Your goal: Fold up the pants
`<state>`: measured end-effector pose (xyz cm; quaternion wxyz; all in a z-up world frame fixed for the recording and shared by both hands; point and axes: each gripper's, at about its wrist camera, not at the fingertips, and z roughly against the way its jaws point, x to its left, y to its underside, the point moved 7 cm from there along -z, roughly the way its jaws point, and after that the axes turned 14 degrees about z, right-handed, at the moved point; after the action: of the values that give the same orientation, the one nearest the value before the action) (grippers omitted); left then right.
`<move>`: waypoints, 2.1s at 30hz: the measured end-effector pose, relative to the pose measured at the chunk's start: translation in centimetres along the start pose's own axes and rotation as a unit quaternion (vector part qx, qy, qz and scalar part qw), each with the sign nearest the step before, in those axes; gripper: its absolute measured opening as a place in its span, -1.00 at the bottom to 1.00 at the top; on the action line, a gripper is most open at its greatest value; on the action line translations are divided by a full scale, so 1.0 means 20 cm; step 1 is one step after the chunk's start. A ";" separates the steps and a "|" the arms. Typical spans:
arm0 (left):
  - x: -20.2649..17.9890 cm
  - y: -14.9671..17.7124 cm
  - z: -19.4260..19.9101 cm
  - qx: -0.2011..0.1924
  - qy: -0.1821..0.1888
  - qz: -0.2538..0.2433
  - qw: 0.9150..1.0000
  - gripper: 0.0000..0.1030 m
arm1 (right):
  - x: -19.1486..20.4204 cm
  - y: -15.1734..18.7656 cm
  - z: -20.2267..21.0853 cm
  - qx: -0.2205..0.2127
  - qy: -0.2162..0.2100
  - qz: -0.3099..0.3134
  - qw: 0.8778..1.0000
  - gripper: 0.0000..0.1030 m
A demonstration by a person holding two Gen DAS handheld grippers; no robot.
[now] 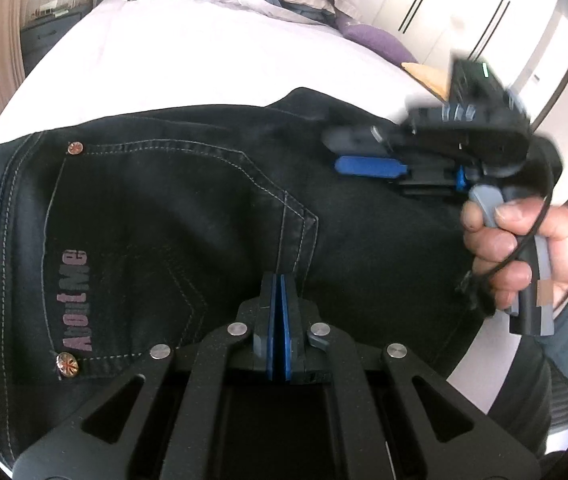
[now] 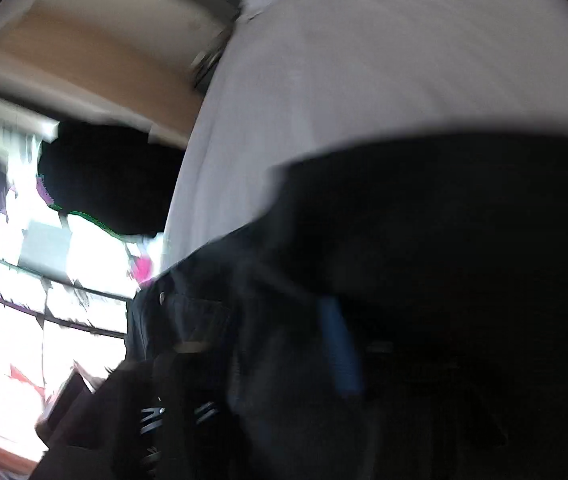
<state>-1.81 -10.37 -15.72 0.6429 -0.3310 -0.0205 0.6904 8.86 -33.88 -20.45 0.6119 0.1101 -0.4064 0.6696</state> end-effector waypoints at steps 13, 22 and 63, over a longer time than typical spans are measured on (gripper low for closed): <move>-0.06 0.00 -0.02 -0.006 -0.016 -0.012 1.000 -0.96 | -1.14 0.52 1.67 -0.301 0.263 -0.247 0.883 -1.00; -0.11 0.02 -0.02 -0.017 -0.037 -0.025 0.999 -0.96 | -0.53 0.49 1.50 -0.341 0.106 -0.148 0.922 0.25; 0.36 -0.14 0.15 -0.032 -0.005 0.085 0.996 -0.95 | -0.66 0.66 1.29 -0.249 0.206 -0.176 0.930 -1.00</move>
<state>-0.43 -2.23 -15.17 0.5708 -0.3485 -0.0179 0.7433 -9.23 -60.02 -17.68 0.7980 -0.1166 -0.3987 0.4367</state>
